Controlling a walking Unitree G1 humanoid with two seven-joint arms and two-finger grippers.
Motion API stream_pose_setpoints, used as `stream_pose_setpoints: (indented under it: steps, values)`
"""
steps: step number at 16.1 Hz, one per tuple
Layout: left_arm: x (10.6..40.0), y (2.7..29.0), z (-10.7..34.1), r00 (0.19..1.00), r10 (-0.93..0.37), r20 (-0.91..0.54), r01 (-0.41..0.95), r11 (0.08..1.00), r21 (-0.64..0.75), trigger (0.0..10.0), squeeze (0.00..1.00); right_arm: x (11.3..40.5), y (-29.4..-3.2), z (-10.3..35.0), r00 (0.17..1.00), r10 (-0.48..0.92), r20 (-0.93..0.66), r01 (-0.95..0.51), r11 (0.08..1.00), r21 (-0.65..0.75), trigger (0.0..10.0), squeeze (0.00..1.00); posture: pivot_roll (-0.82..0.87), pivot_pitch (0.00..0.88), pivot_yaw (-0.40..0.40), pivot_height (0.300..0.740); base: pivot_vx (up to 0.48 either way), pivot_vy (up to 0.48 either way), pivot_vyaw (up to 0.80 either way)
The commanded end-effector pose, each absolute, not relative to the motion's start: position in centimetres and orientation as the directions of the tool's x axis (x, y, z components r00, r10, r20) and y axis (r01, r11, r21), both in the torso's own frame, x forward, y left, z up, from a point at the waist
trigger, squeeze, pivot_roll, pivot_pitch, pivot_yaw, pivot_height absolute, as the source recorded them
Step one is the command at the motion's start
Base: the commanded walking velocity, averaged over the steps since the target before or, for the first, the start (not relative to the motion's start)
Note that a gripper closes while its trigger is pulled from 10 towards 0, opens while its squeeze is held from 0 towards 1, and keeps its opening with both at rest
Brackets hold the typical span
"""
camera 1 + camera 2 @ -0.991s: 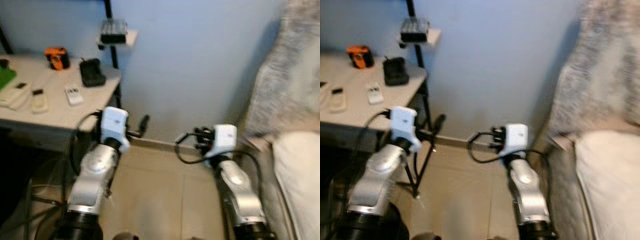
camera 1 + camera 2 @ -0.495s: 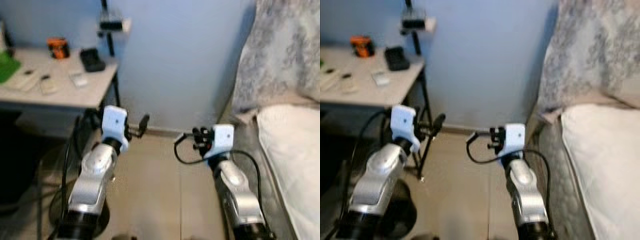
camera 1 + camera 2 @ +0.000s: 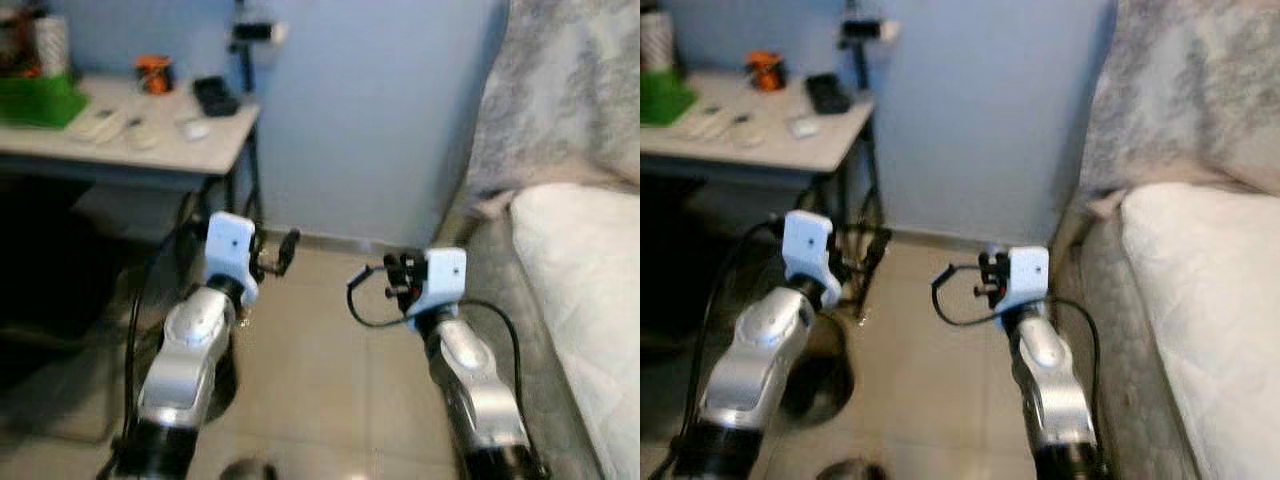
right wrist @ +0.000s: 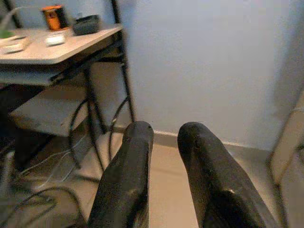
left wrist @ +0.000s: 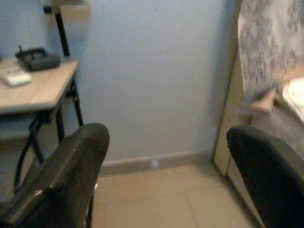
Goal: Clean up the room
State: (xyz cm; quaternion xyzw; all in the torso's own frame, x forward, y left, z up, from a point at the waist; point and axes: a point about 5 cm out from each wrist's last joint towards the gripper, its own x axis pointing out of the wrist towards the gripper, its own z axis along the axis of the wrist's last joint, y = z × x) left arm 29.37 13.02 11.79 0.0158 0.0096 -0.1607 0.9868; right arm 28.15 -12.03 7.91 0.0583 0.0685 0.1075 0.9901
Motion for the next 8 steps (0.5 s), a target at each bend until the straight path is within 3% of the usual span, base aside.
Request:
stream_pose_setpoints:
  steps: [1, 5, 8]
  values:
    - [29.49, 12.47, 12.17, 0.943, -0.333, -0.009, 0.333, 0.942, 0.033, 10.0, 0.00, 28.17, -12.56, 8.08, 0.972, 0.204, -0.117, -0.189, 0.974, 0.129, 10.0, 0.00, -0.01, 0.000, -0.005, 0.740, -0.274, 0.000, 0.00]
    - [29.60, 12.45, 12.24, 0.942, -0.337, -0.007, 0.337, 0.941, 0.039, 10.0, 0.00, 28.22, -12.56, 8.11, 0.973, 0.202, -0.115, -0.187, 0.974, 0.129, 10.0, 0.00, -0.01, 0.000, -0.001, 0.740, -0.273, 0.000, 0.00]
    - [29.52, 12.49, 12.10, 0.942, -0.336, -0.009, 0.336, 0.941, 0.036, 10.0, 0.00, 27.95, -12.51, 7.97, 0.973, 0.199, -0.118, -0.183, 0.974, 0.133, 10.0, 0.00, -0.02, 0.000, 0.003, 0.740, 0.000, 0.000, 0.00]
